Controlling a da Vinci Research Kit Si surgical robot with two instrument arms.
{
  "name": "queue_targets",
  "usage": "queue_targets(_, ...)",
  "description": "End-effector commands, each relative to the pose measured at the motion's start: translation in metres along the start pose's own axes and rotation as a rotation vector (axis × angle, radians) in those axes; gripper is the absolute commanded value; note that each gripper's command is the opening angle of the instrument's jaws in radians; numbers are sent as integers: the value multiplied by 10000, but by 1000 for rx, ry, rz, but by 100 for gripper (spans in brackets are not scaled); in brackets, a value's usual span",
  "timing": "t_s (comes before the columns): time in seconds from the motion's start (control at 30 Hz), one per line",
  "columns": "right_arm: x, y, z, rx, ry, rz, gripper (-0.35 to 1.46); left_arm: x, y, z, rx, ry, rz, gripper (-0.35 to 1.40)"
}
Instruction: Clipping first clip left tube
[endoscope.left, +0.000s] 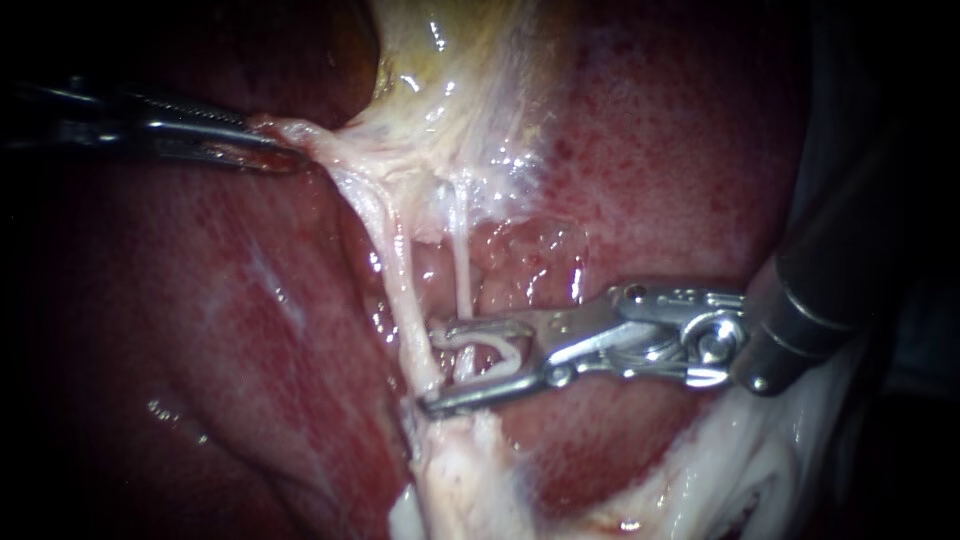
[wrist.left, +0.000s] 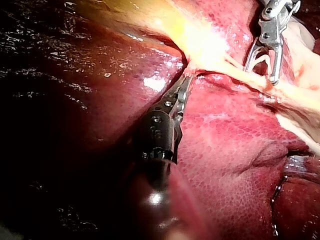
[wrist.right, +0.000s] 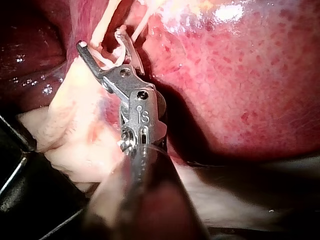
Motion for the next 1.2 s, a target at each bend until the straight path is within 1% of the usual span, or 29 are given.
queue_targets(0.03, 1, 0, 2, 6, 4, 4, 50, 0, 0, 0, 0, 0, 0, -35)
queue_targets(0.13, 4, -3, 9, 28, 19, 12, 50, 0, 0, 0, 0, 0, 0, -35)
queue_targets(0.27, 5, -6, 17, 57, 14, 15, 50, 0, 0, 0, 0, 0, 0, -35)
queue_targets(0.33, 6, -7, 22, 71, 20, 17, 50, 0, 0, 1, 0, 0, 0, -35)
queue_targets(0.5, 5, -8, 38, 82, 24, 16, 50, 1, 0, 2, 1, 0, 0, -35)
queue_targets(0.6, 6, -12, 43, 90, 33, 20, 50, 1, 0, 2, 1, 0, 0, -35)
queue_targets(0.7, 8, -17, 46, 102, 40, 24, 50, 1, 0, 2, 1, 0, 0, -35)
queue_targets(0.8, 9, -26, 49, 121, 44, 20, 50, 1, 0, 2, 1, 0, 0, -35)
queue_targets(0.9, 13, -37, 52, 143, 44, 17, 50, 1, 0, 2, 1, 0, 0, -35)
queue_targets(1.03, 22, -56, 54, 173, 38, 14, 50, 1, 0, 1, 1, 0, 0, -35)
queue_targets(1.1, 28, -63, 55, 186, 36, 14, 49, 1, 0, 1, 1, 0, 0, -35)
queue_targets(1.2, 38, -68, 53, 200, 32, 15, 47, 0, 0, 2, 1, 0, 0, -35)
